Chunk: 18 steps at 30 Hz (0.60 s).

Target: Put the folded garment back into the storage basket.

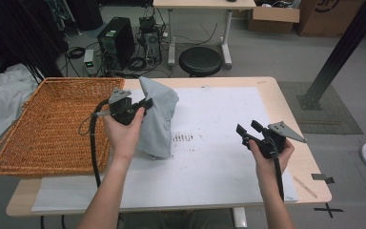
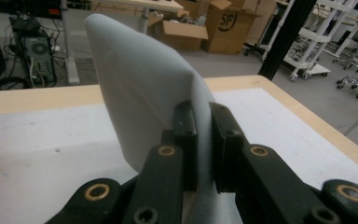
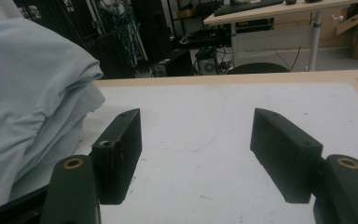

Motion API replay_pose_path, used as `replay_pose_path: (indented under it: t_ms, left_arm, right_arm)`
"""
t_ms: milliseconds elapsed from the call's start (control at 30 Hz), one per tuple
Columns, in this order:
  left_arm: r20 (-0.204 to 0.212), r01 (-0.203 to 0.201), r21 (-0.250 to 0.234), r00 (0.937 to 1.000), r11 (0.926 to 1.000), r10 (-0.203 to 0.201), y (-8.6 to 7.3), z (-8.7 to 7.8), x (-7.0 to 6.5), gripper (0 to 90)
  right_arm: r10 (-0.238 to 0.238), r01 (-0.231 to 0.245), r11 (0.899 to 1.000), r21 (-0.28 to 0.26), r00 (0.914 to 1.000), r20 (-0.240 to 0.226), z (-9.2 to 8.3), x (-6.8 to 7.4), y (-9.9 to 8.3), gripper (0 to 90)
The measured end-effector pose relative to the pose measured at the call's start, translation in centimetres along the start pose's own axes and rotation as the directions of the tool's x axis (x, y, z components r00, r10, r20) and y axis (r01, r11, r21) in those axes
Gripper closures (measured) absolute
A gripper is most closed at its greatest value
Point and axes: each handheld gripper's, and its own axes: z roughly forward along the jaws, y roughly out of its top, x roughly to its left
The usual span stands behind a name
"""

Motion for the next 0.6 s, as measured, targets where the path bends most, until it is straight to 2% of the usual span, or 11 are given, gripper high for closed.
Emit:
replay_pose_path:
  t_ms: [200,433,600]
  left_arm:
    - [-0.007,0.035,-0.011,0.9994,0.9993,-0.035,0.8,-2.0,2.3,82.9]
    - [-0.022,0.025,-0.021,0.9995,0.9995,-0.025,2.5,-4.7,5.0,82.9]
    - [-0.037,0.045,-0.045,0.9982,0.9980,-0.046,3.4,-6.8,7.4,83.0]
  right_arm:
    - [-0.004,0.004,1.000,0.011,1.0000,-0.005,0.7,0.6,-0.2,34.6]
    - [-0.009,0.010,1.000,0.020,0.9999,-0.008,1.5,1.2,-0.4,34.6]
    - [-0.016,0.016,1.000,0.027,0.9998,-0.010,1.9,1.6,-0.4,34.6]
